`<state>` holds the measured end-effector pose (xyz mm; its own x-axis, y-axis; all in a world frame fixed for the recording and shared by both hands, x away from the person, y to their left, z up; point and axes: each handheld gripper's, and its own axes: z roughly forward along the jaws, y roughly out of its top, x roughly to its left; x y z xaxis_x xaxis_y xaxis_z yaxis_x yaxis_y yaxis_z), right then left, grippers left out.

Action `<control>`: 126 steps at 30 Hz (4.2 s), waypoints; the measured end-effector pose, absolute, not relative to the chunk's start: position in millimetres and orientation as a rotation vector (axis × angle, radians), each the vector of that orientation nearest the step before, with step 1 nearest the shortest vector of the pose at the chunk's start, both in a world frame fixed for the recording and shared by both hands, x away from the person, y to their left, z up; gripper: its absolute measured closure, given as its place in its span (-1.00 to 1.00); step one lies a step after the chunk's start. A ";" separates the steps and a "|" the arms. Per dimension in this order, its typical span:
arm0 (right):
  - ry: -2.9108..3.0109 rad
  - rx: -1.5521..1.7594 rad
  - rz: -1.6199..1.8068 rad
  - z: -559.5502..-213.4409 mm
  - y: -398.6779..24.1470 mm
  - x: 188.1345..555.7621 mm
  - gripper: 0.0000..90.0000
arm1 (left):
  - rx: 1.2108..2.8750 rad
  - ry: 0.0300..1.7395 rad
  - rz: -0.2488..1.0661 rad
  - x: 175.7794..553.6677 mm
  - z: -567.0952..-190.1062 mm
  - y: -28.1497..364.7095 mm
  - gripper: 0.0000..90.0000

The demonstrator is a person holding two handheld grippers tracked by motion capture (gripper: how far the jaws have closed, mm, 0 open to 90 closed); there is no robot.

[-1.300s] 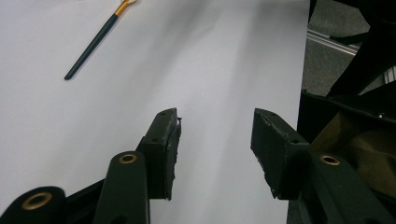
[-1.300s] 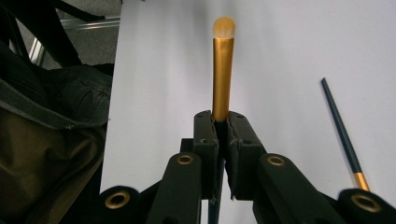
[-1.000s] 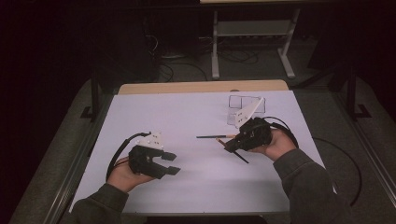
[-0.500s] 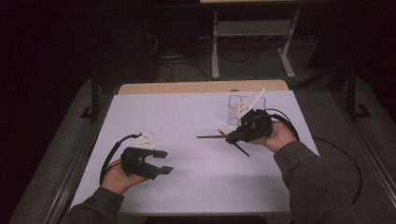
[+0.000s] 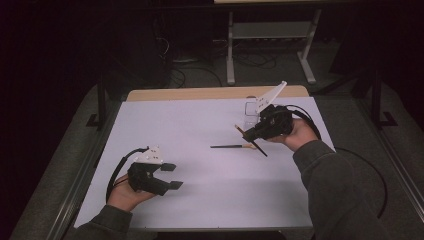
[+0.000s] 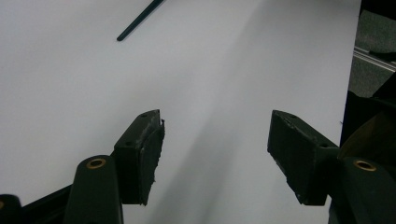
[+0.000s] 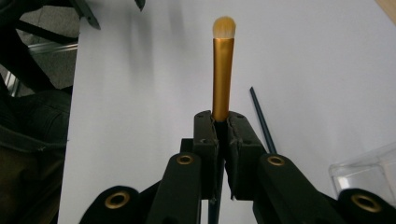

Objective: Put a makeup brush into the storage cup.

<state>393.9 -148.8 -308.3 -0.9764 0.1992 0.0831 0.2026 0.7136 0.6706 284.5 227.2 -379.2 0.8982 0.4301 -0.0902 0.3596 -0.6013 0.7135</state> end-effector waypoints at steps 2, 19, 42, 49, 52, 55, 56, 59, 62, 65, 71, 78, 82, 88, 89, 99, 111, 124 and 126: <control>-2.907 -0.348 -1.138 -306.8 -149.4 397.4 0.83 | 2.267 0.571 0.112 284.5 -382.1 228.3 -0.23; -2.911 -0.445 -1.192 -290.0 -155.8 430.5 0.83 | 2.258 0.586 0.136 284.5 -388.5 234.6 -0.26; -2.921 -0.500 -1.236 -270.0 -159.4 463.8 0.83 | 2.245 0.598 0.133 282.6 -387.5 237.8 -0.28; -2.924 -0.505 -1.254 -261.8 -157.0 477.6 0.83 | 2.235 0.600 0.140 283.6 -387.0 240.4 -0.29; -2.924 -0.505 -1.251 -259.6 -154.1 482.6 0.83 | 2.233 0.599 0.147 284.0 -386.9 241.2 -0.30; -2.929 -0.501 -1.239 -258.1 -149.7 488.2 0.83 | 2.230 0.606 0.143 284.1 -386.5 242.5 -0.30; -2.933 -0.500 -1.238 -257.5 -148.5 489.9 0.83 | 2.226 0.610 0.140 284.1 -387.0 242.7 -0.30; -2.938 -0.498 -1.240 -255.8 -146.0 495.7 0.83 | 2.223 0.611 0.141 284.8 -387.4 243.4 -0.31; -2.934 -0.514 -1.246 -255.2 -144.7 501.1 0.83 | 2.208 0.631 0.134 284.4 -387.8 243.4 -0.32; -2.927 -0.533 -1.255 -256.1 -144.0 505.5 0.83 | 2.215 0.622 0.137 285.1 -387.5 243.8 -0.32; -2.920 -0.559 -1.254 -264.3 -142.1 515.2 0.83 | 2.220 0.612 0.127 284.7 -387.7 243.0 -0.31; -2.938 -0.593 -1.229 -274.9 -140.5 525.3 0.83 | 2.225 0.624 0.122 285.4 -389.1 246.0 -0.32; -2.937 -0.608 -1.223 -280.0 -141.3 530.5 0.83 | 2.228 0.620 0.130 286.5 -389.1 248.8 -0.32; -2.925 -0.648 -1.220 -283.9 -141.4 533.6 0.83 | 2.228 0.615 0.128 286.0 -389.6 248.6 -0.32; -2.924 -0.653 -1.216 -284.2 -141.5 533.7 0.83 | 2.231 0.614 0.125 286.0 -389.7 248.5 -0.33; -2.931 -0.688 -1.211 -291.8 -143.1 536.8 0.83 | 2.212 0.634 0.130 285.0 -388.0 250.8 -0.34; -2.929 -0.700 -1.218 -296.9 -143.2 536.0 0.83 | 2.199 0.638 0.125 284.4 -388.4 250.3 -0.34; -2.912 -0.732 -1.235 -299.6 -151.3 531.9 0.83 | 2.207 0.628 0.125 284.5 -389.0 249.9 -0.34; -2.901 -0.745 -1.238 -299.9 -152.2 530.9 0.83 | 2.206 0.631 0.121 284.3 -389.1 249.9 -0.34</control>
<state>530.9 -152.2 -299.9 -0.8895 0.4487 0.0864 0.3727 0.6032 0.7052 284.3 249.9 -389.1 0.8699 0.4782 -0.1207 0.3993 -0.5391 0.7416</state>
